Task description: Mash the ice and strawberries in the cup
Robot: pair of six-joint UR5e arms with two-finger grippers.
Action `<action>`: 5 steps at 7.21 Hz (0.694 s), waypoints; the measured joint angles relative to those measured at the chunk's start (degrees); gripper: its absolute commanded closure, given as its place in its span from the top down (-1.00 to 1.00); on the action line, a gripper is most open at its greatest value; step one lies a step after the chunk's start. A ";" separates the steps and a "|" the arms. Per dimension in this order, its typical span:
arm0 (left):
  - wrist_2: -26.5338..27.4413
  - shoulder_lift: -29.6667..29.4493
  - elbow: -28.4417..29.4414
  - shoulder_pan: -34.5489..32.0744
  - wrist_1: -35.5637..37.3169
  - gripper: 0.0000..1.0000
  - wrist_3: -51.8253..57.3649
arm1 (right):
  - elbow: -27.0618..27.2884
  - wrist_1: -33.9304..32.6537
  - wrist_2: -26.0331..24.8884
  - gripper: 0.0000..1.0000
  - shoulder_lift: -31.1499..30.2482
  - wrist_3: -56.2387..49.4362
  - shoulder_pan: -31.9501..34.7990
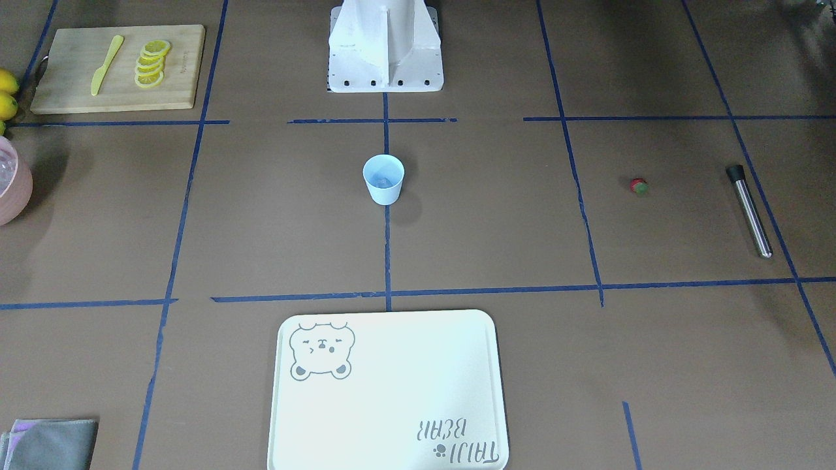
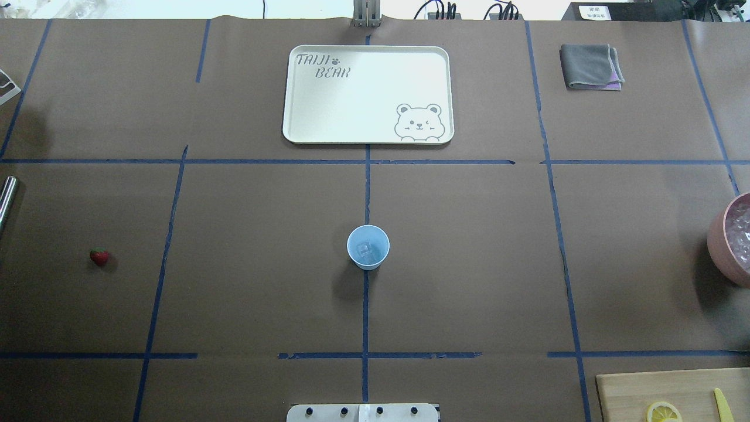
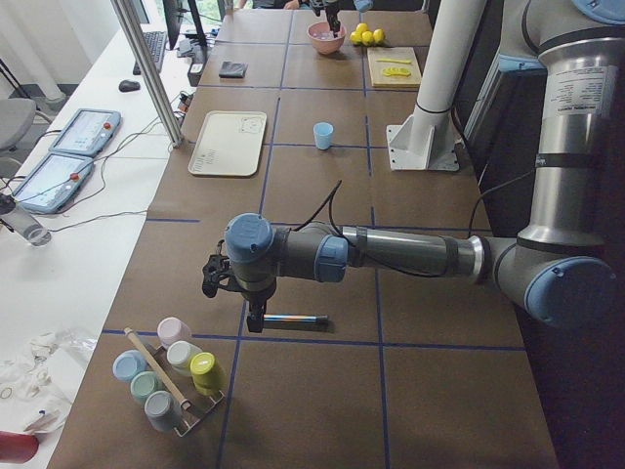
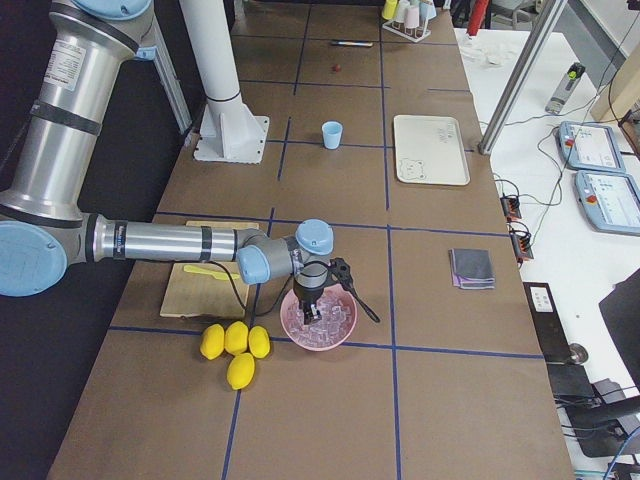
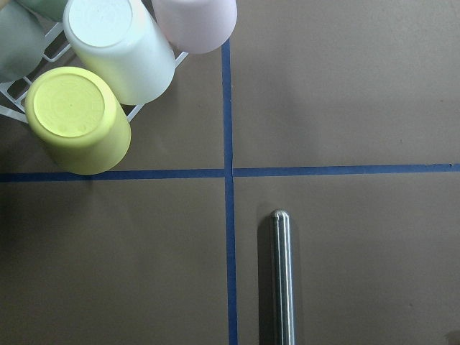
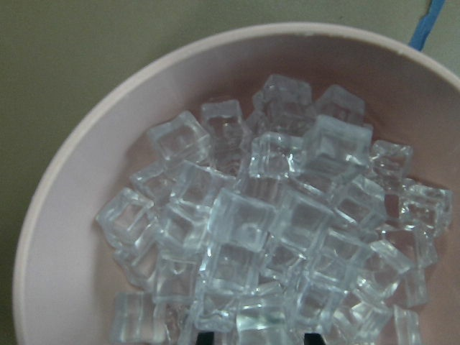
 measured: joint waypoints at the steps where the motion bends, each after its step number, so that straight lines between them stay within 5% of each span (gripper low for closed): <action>1: 0.00 0.00 0.00 0.00 0.02 1.00 0.00 | 0.06 0.00 0.02 -0.99 -0.03 0.00 0.00; 5: 0.00 0.00 -0.08 0.00 -0.01 1.00 0.00 | 5.89 -1.13 4.18 -0.99 -0.13 -0.15 5.31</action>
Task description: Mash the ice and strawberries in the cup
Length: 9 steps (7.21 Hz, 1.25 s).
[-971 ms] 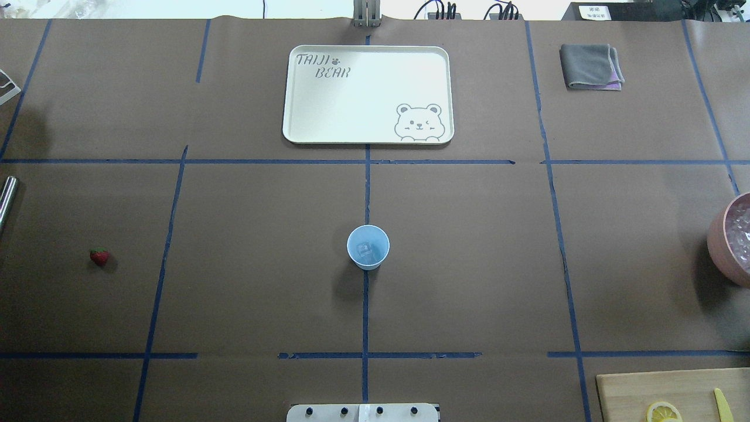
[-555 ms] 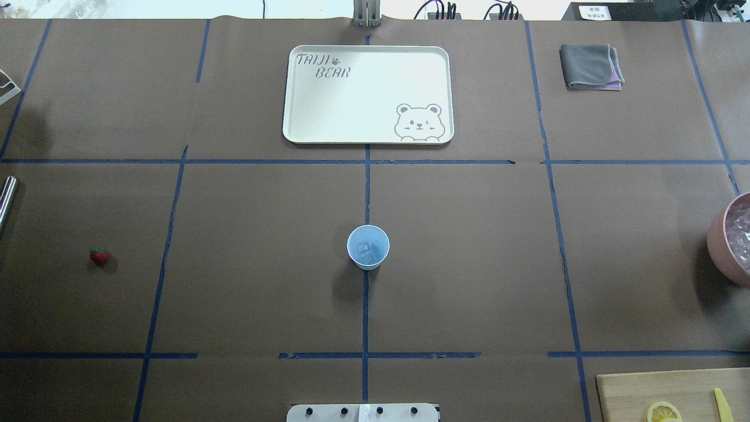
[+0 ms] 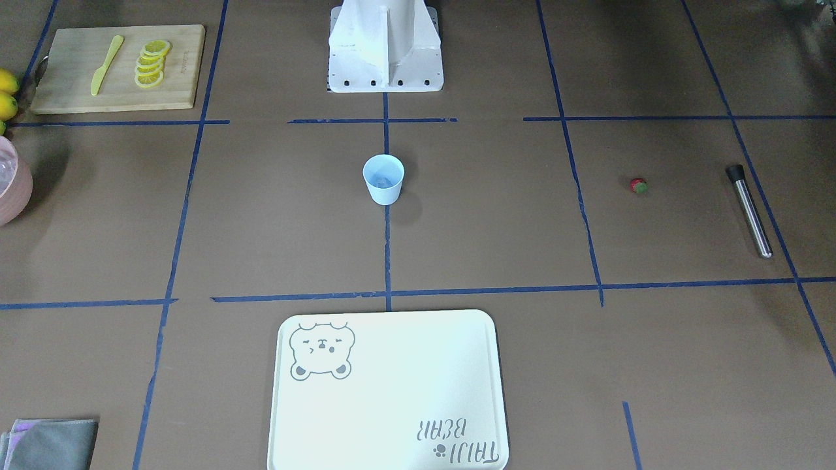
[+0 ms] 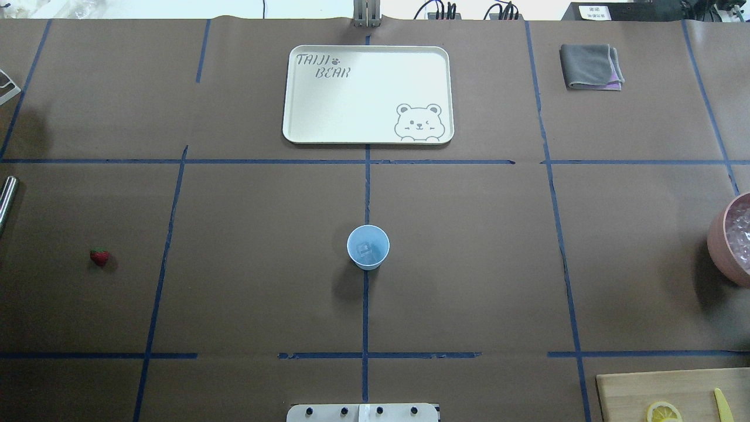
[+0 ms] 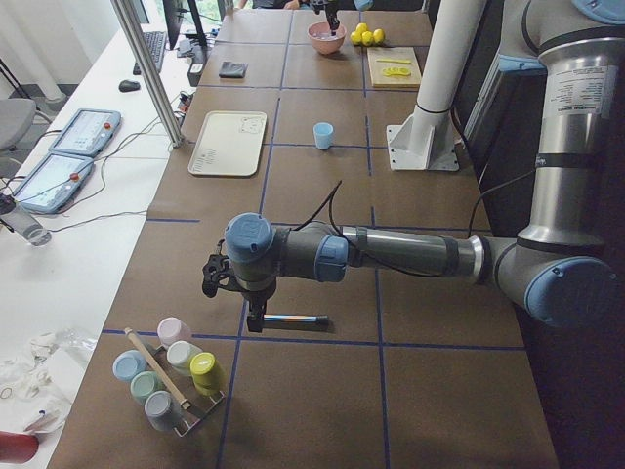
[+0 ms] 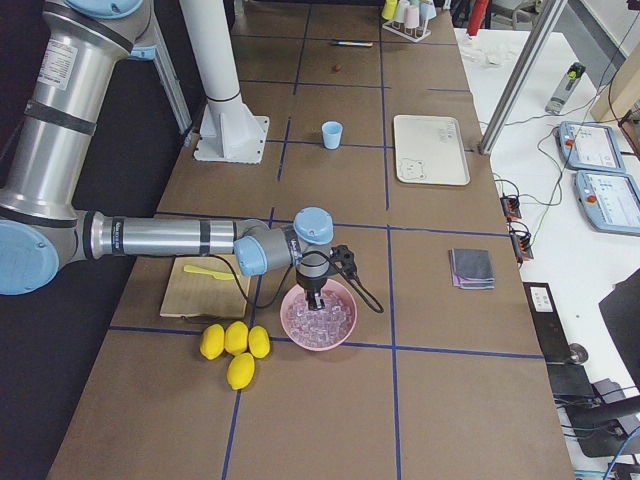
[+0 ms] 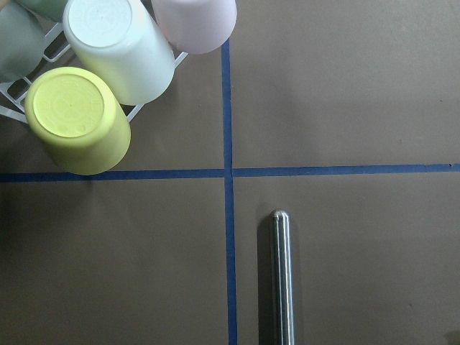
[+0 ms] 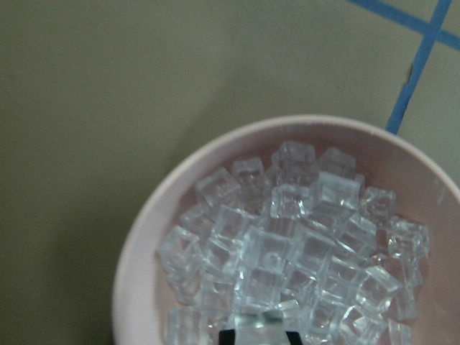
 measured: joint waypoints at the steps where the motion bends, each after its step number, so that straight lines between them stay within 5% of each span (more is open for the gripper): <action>1: 0.00 0.00 0.00 0.00 -0.01 1.00 0.00 | 3.73 -2.58 1.74 -0.99 1.15 0.22 2.25; 4: -0.31 0.02 0.06 0.00 0.05 1.00 0.02 | 8.38 -16.05 3.82 -0.99 16.27 8.05 0.86; 6: -0.35 -0.05 0.11 0.00 0.00 1.00 0.10 | 8.42 -23.77 3.21 -0.99 31.58 26.49 -8.82; 9: -0.35 -0.05 0.32 0.00 0.03 1.00 0.10 | 4.75 -29.99 -5.94 -1.00 50.41 52.27 -25.68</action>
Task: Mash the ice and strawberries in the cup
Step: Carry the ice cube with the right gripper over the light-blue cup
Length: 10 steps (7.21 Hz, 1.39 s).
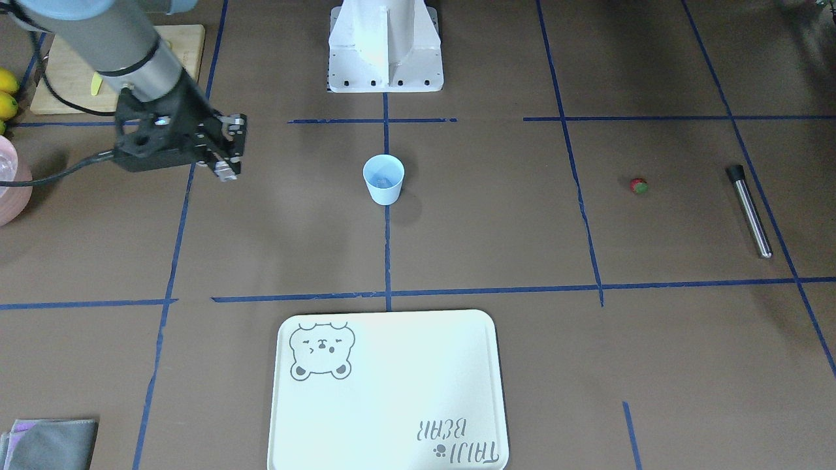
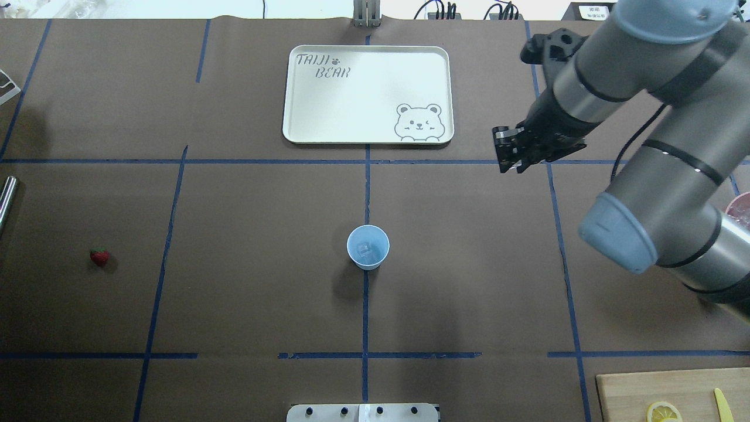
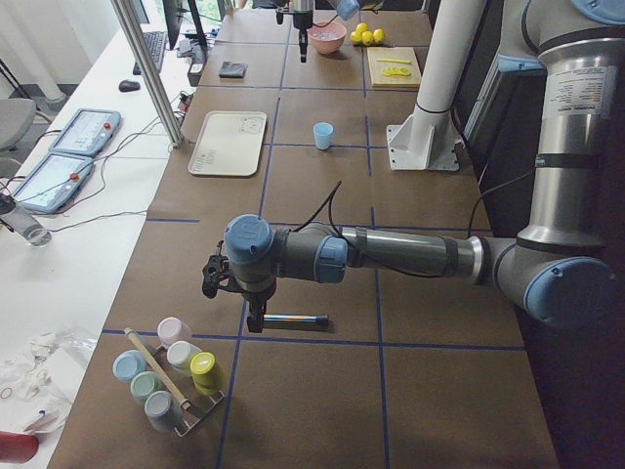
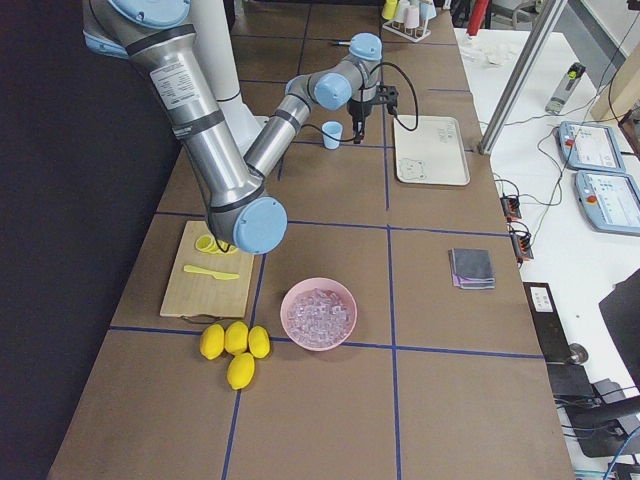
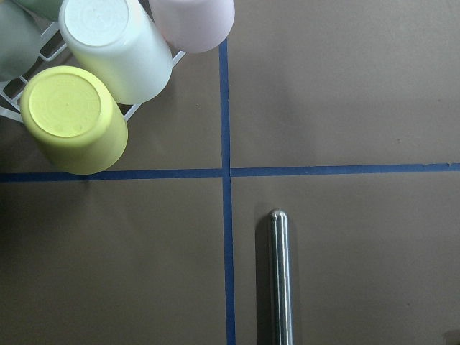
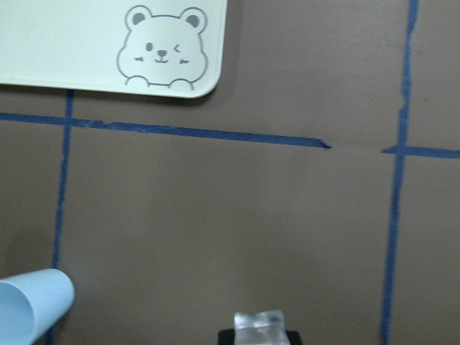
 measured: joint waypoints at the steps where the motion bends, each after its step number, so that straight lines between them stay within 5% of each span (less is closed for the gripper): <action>1: 0.00 0.00 -0.01 0.00 0.00 1.00 -0.01 | -3.04 -0.33 -3.05 -1.00 4.76 5.58 -4.57; 6: 0.00 0.01 -0.06 0.03 0.05 1.00 -0.01 | -18.28 0.92 -12.20 -0.97 18.51 16.11 -16.80; 10: 0.00 -0.03 -0.10 0.08 0.05 1.00 -0.04 | -20.84 1.50 -13.27 -0.85 18.86 16.69 -18.70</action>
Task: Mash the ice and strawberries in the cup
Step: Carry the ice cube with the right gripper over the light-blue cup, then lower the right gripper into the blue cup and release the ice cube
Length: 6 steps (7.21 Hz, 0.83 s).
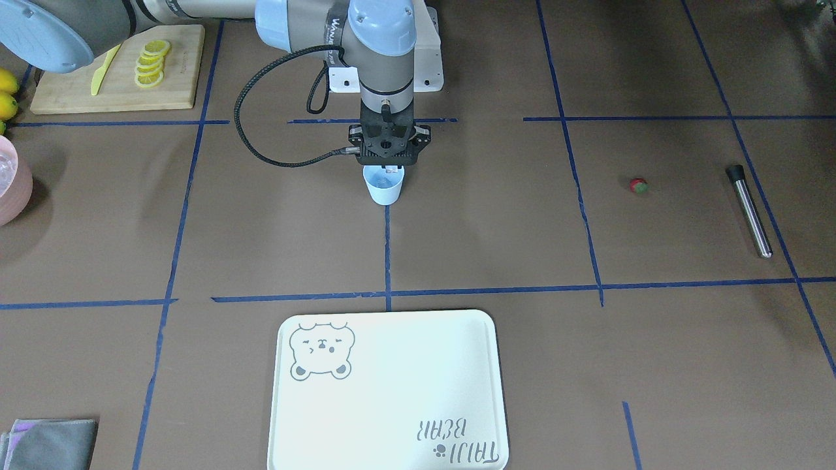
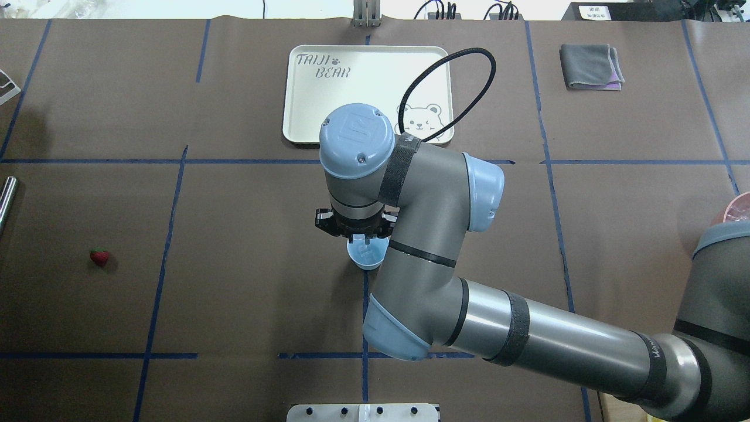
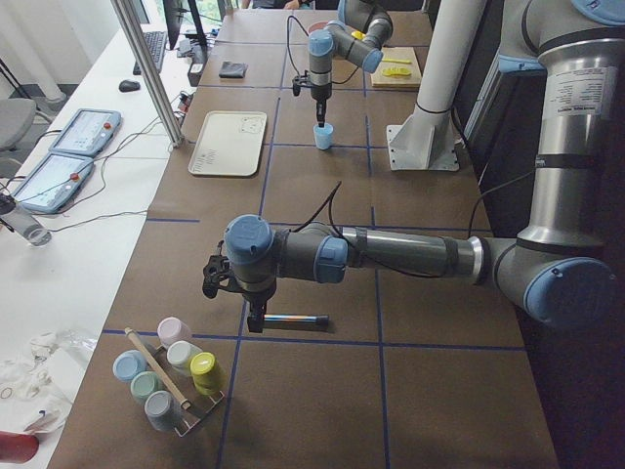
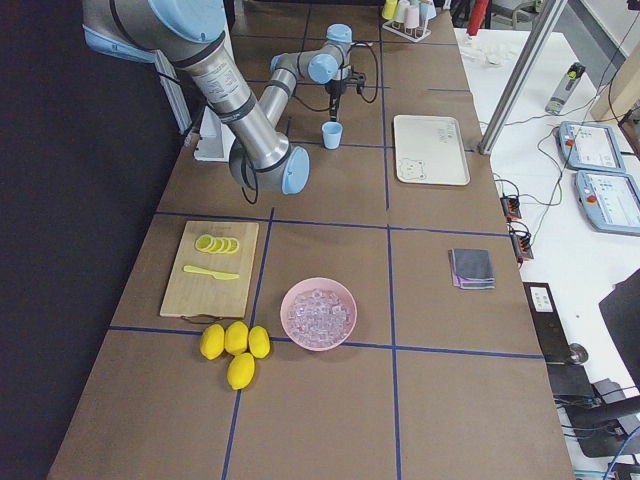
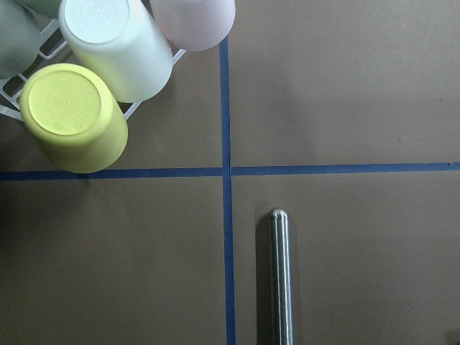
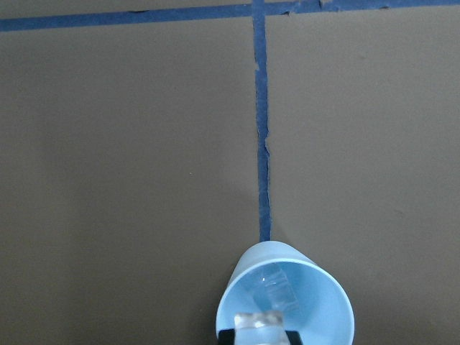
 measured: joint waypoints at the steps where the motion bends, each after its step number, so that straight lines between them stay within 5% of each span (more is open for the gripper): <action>1: 0.00 -0.01 0.02 0.00 0.00 1.00 0.01 | -0.07 -0.09 0.00 -0.50 -0.24 0.01 -0.14; 3: 0.00 -0.01 0.07 0.01 0.00 1.00 0.01 | -0.03 -0.46 0.20 0.39 -0.53 0.01 -0.15; 6: 0.00 -0.01 0.01 0.00 -0.02 1.00 -0.05 | 0.27 -0.74 0.25 0.87 -0.62 0.01 -0.13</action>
